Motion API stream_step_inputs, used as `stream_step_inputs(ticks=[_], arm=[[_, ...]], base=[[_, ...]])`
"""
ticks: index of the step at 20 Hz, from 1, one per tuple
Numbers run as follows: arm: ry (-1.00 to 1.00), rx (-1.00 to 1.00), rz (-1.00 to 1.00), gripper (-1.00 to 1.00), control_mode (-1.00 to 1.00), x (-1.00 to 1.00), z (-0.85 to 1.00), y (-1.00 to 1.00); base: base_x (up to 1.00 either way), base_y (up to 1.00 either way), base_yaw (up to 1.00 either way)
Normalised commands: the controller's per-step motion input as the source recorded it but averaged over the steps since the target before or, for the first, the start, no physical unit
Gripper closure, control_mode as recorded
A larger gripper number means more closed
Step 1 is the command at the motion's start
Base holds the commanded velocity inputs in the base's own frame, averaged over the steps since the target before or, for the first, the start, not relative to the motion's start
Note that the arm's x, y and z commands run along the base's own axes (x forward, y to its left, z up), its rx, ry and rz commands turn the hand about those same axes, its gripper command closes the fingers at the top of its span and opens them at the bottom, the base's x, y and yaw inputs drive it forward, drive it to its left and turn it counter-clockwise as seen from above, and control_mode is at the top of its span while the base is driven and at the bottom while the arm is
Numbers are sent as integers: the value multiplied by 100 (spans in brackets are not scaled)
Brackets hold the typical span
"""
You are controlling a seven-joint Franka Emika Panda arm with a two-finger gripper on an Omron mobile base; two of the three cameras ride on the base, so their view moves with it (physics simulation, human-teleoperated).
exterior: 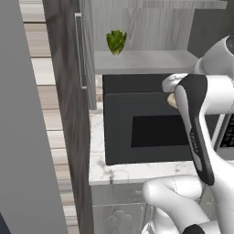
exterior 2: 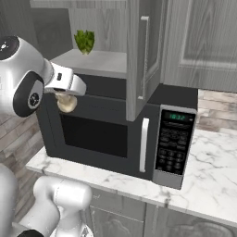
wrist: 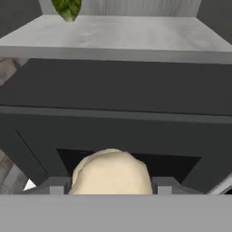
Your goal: Pick the candle and candle from the dining table and place them in the open cabinet. Close the cabinet after placing the objects.
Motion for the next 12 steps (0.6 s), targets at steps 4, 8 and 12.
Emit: stream_step_inputs(ticks=[4,8,12], arm=[[-10,0,0,100,-100,28,11,0],[-7,0,0,100,-100,25,18,0],[-2,0,0,100,-100,13,27,0]], base=[[0,0,0],[0,0,0],[0,0,0]])
